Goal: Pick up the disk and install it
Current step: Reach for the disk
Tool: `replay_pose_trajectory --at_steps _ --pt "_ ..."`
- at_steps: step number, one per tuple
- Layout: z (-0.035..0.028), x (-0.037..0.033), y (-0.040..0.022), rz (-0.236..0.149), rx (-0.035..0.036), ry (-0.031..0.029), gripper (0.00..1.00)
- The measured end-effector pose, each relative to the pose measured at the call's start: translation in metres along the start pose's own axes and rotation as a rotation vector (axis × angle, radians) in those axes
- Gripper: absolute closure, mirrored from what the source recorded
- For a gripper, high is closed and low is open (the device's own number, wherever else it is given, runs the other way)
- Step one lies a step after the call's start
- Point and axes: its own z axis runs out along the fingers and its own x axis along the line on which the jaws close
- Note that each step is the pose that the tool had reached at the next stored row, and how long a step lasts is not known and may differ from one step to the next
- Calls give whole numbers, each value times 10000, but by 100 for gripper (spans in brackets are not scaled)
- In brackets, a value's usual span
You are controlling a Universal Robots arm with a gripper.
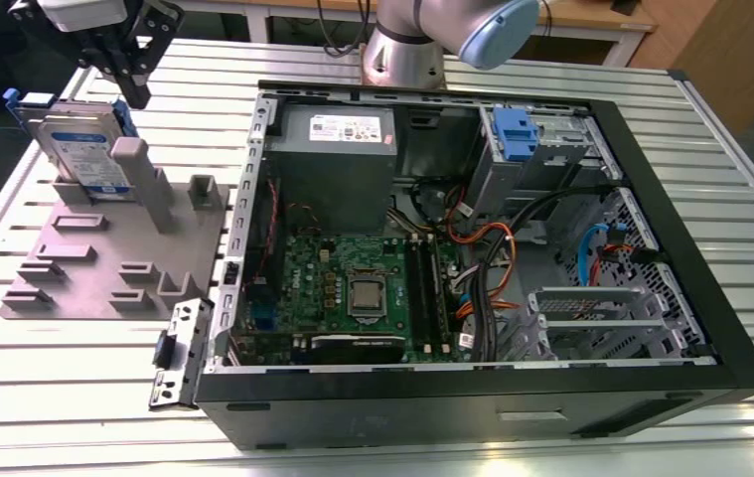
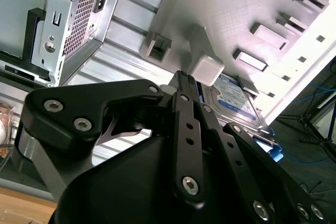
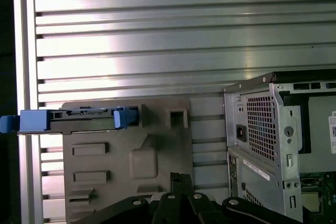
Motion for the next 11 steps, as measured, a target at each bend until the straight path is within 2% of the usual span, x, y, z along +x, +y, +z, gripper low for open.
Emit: replay_pose_trajectory --at_steps 11 --pt "0 16 -1 -1 -1 0 89"
